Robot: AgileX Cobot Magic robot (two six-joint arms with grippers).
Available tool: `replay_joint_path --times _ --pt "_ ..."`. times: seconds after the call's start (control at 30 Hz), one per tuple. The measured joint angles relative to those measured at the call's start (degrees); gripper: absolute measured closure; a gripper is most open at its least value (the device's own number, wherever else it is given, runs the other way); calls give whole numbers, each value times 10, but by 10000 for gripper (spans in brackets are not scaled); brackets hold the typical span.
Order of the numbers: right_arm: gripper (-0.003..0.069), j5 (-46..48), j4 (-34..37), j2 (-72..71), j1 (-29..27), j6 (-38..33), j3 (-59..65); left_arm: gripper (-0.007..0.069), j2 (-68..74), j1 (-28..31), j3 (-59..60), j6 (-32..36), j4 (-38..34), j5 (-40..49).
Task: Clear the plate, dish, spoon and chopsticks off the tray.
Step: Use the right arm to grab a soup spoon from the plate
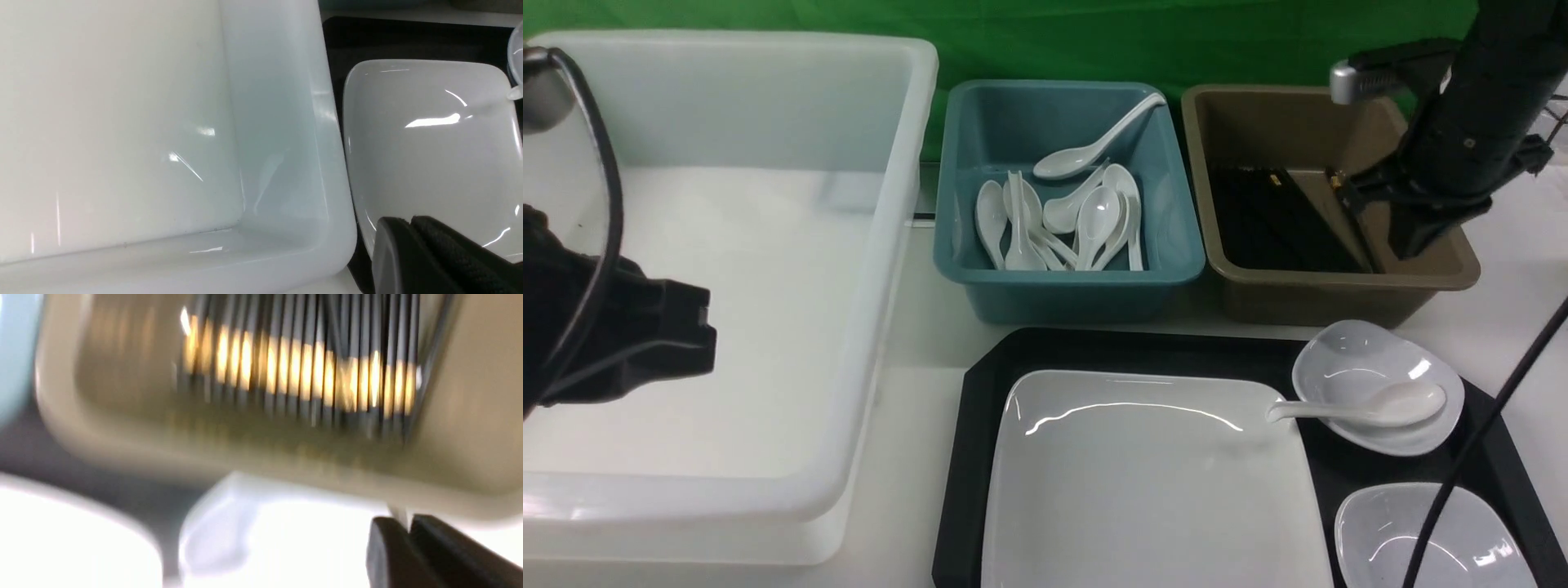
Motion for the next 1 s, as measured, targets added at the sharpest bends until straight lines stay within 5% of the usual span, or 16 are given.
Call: replay_joint_path --times 0.2,0.37,0.4,0.57,1.0 --pt "594 -1 109 -73 15 -121 144 613 0 0 0 27 -23 12" --pt "390 -51 123 -98 56 -194 267 613 0 0 0 46 -29 20" --pt "267 -98 120 -98 80 -213 304 613 0 0 0 54 -29 20" --pt "20 -215 65 -98 140 -221 349 613 0 0 0 61 -40 20" --pt "109 -323 -45 -99 173 -166 353 613 0 0 0 82 -49 20"
